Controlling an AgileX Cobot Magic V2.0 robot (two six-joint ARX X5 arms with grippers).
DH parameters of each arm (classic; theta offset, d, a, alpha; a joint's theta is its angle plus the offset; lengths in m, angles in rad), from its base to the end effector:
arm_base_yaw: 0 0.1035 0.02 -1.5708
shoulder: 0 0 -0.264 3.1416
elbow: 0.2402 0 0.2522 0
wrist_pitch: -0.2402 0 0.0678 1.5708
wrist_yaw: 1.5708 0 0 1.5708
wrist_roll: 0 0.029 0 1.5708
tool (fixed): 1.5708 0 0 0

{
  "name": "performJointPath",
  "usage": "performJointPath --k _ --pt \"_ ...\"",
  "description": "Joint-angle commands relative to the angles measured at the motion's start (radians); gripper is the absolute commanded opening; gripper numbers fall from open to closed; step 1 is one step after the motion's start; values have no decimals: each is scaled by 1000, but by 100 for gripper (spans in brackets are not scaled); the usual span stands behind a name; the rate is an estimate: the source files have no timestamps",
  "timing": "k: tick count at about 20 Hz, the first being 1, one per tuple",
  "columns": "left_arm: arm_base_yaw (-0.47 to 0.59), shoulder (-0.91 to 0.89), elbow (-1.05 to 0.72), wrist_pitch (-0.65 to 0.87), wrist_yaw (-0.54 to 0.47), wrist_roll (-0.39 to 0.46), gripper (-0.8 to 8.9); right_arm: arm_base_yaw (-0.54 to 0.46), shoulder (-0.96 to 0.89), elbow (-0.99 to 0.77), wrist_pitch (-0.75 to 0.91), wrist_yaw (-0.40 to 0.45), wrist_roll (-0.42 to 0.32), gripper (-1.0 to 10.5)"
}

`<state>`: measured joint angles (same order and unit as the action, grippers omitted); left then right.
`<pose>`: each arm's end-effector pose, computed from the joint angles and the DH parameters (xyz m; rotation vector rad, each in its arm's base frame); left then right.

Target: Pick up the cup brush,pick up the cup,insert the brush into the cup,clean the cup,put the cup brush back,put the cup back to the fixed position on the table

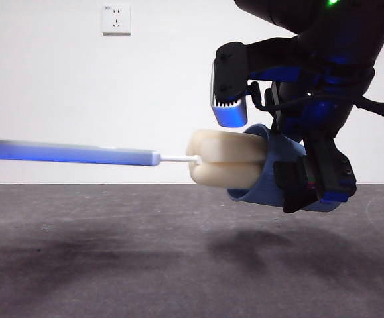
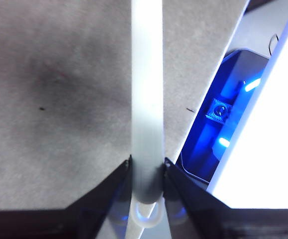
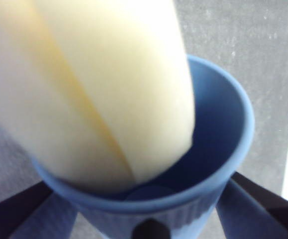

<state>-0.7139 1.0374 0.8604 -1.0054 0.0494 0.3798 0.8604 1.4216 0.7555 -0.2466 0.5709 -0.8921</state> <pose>0.1307 -0.1151 0.2572 0.7155 1.0137 -0.8903 0.1859 0.1921 0.1874 -1.4478 0.5489 0.5851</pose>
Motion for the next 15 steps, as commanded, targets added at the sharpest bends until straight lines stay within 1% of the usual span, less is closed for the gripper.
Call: performJointPath --k 1,3,5,6,10,13,15 --pt "-24 37 -1 68 11 -43 -6 14 -1 3 7 9 -48 -17" --pt "-40 63 -1 127 14 -72 -7 35 -1 3 7 11 -77 -17" --pt "-61 98 -1 176 48 -93 -6 69 -1 3 7 11 -105 -17" --pt "-72 117 -1 197 60 -105 -7 85 0 3 7 10 -107 -17" --pt "-113 166 -1 271 60 -153 -6 131 0 3 7 11 -107 -17" --pt "-121 163 -1 270 52 -175 -6 128 0 3 2 34 -100 -17" --pt "-120 151 -1 234 -7 -179 -6 119 0 3 -2 69 -100 -17"
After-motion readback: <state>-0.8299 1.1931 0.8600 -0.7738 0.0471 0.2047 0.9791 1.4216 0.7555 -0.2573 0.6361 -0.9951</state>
